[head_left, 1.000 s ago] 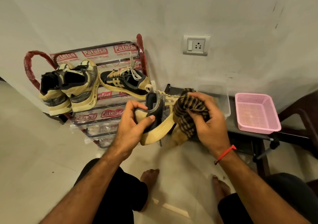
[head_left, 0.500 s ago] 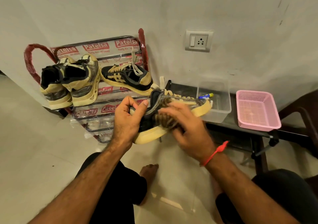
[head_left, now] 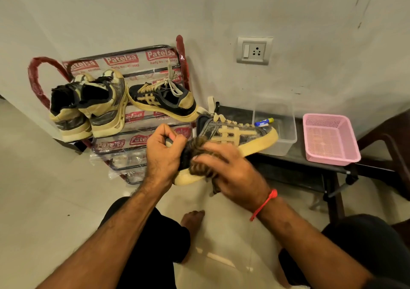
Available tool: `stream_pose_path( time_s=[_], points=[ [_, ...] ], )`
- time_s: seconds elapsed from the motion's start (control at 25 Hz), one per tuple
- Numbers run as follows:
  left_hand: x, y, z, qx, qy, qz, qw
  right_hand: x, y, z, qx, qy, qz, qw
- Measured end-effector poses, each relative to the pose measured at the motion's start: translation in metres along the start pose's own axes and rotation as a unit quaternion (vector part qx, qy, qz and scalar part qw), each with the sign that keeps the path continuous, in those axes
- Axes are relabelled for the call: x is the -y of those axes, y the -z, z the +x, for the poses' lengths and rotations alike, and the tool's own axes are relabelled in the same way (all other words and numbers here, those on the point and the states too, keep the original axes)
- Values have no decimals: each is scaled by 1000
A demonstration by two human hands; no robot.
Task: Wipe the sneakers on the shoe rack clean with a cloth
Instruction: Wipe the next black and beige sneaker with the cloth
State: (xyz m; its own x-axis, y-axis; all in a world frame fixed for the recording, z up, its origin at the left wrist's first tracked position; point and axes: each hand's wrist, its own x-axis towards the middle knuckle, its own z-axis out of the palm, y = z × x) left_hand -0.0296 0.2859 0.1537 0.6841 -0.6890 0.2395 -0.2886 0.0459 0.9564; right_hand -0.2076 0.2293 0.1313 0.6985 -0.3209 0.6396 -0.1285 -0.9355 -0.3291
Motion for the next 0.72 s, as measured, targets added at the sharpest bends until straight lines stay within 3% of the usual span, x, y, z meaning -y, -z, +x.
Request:
stream_pose_path(
  time_s=[0.16,0.24,0.36,0.4,0.48,0.56,0.72],
  points=[
    [-1,-4,-7,33,-51,46,997,-66,28,-3,-104,-235,-23,966],
    [0,-7,-10,34,-64,60,996,-30,12,0,-95,-191,11,977],
    [2,-2,-4,36,-65,48,996,4,-2,2,-37,-43,29,998],
    [2,1,-2,36,-62,33,997,-16,3,2,-45,-59,15,997],
    [3,6,-1,27,-66,22,997,-68,21,-1,-105,-188,-20,976],
    [4,4,-4,28,-72,36,996,-82,33,-8,-136,-255,-36,957],
    [6,-4,-1,26,-71,32,997,-13,11,5,-96,-144,66,983]
  ],
)
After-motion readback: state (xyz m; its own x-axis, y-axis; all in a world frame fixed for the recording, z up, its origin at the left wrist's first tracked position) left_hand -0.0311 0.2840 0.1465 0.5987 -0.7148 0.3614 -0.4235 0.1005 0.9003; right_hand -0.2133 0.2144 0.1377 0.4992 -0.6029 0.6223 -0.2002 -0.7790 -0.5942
